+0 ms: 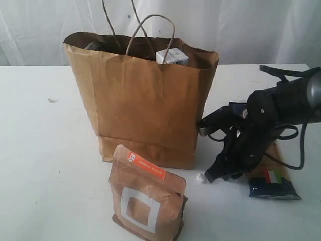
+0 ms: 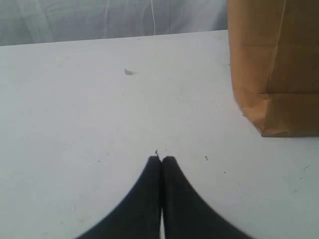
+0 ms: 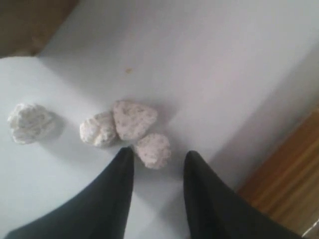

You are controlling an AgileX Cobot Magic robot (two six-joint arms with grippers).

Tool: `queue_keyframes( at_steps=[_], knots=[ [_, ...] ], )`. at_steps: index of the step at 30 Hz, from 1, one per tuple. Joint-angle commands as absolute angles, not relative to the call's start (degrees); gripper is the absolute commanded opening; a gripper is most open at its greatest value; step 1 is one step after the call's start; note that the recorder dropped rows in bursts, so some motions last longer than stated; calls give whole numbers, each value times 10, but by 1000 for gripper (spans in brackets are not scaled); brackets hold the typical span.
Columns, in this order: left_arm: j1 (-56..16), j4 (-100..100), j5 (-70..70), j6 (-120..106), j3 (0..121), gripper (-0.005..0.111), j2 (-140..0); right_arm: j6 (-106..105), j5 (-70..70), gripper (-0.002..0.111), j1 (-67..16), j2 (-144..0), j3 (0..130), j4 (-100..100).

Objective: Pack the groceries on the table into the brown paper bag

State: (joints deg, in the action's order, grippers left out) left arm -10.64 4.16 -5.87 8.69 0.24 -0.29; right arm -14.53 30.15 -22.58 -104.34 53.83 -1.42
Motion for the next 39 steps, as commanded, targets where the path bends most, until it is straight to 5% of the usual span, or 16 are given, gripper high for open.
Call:
queue_keyframes(
  at_steps=[1,10,30,39],
  knots=[
    [-105,40,-56,85,0,0,0,-158,298,32,-223,-1047,542,-28],
    [-105,40,-56,85,0,0,0,-161,304,0,-223,-1037,541,-28],
    [-105,40,-56,85,0,0,0,-142,379,0,-223,-756,487,-36],
    [-105,40,-56,85,0,0,0,-154,443,0,-237,-647,585,-64]
  ],
)
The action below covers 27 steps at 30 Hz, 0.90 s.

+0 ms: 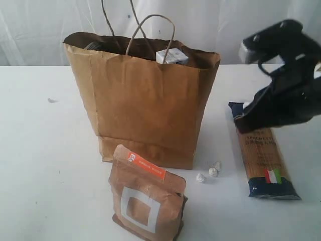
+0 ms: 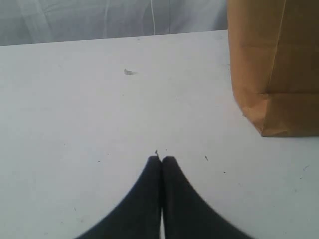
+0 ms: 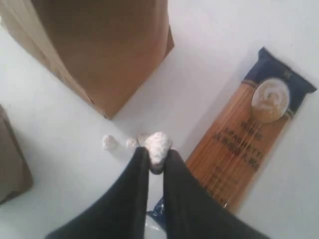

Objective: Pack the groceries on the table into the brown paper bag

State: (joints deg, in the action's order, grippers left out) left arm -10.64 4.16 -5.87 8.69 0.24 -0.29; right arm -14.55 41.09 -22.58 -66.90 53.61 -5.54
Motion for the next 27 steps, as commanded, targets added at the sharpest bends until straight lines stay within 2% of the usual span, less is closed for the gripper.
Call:
queue_keyframes(
  at_steps=[1,9,17,24,27],
  knots=[
    [-105,40,-56,85,0,0,0,-154,451,0,-244,-647,603,-64],
    [-105,40,-56,85,0,0,0,-161,459,0,-308,-722,741,-83],
    [-105,40,-56,85,0,0,0,-126,456,2,-308,-819,788,-55],
    [-105,40,-56,85,0,0,0,-117,437,43,-308,-819,788,-38],
    [-105,40,-56,85,0,0,0,-117,438,48,-308,-819,788,-38]
  ],
)
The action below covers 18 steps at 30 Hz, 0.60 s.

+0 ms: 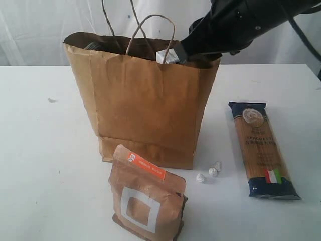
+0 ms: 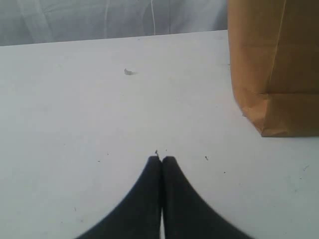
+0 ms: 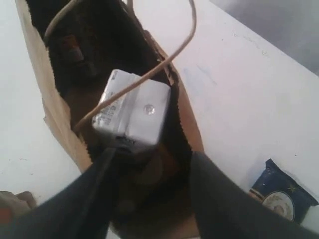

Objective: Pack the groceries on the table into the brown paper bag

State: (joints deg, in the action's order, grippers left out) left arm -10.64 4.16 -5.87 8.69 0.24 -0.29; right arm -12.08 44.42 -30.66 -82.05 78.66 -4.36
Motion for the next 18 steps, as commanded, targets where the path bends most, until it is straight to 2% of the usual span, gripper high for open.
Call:
queue_keyframes(
  at_steps=[1,12,18],
  knots=[
    [-105,40,-56,85,0,0,0,-117,438,48,-308,-818,788,-38],
    [-105,40,-56,85,0,0,0,-113,438,48,-308,-731,782,-41],
    [-105,40,-56,85,0,0,0,-112,435,48,-308,-641,724,-41]
  ],
)
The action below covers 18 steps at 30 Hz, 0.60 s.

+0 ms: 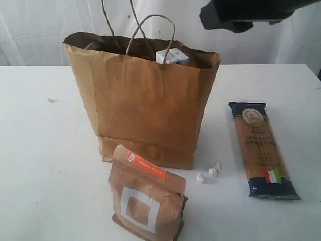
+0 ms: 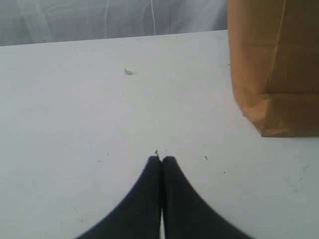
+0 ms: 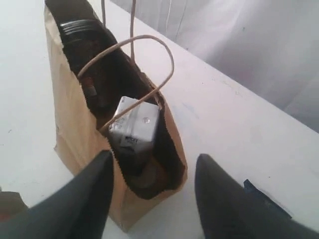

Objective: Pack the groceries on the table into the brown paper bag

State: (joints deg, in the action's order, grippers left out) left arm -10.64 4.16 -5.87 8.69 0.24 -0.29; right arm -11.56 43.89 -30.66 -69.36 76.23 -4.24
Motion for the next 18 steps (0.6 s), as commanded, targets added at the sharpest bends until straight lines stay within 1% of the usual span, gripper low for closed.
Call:
queue_keyframes(
  at_steps=[1,3,6,10,14,18],
  knots=[
    [-105,40,-56,85,0,0,0,-112,433,48,-308,-623,708,-41],
    [-105,40,-56,85,0,0,0,-107,431,48,-308,-589,678,-41],
    [-105,40,-56,85,0,0,0,-83,420,48,-308,-516,588,-41],
    [-105,40,-56,85,0,0,0,-47,407,48,-308,-459,473,-41],
    [-105,40,-56,85,0,0,0,-36,401,48,-308,-453,386,-41],
    [-105,40,-56,85,0,0,0,-8,333,48,-308,-461,323,-38]
  ],
)
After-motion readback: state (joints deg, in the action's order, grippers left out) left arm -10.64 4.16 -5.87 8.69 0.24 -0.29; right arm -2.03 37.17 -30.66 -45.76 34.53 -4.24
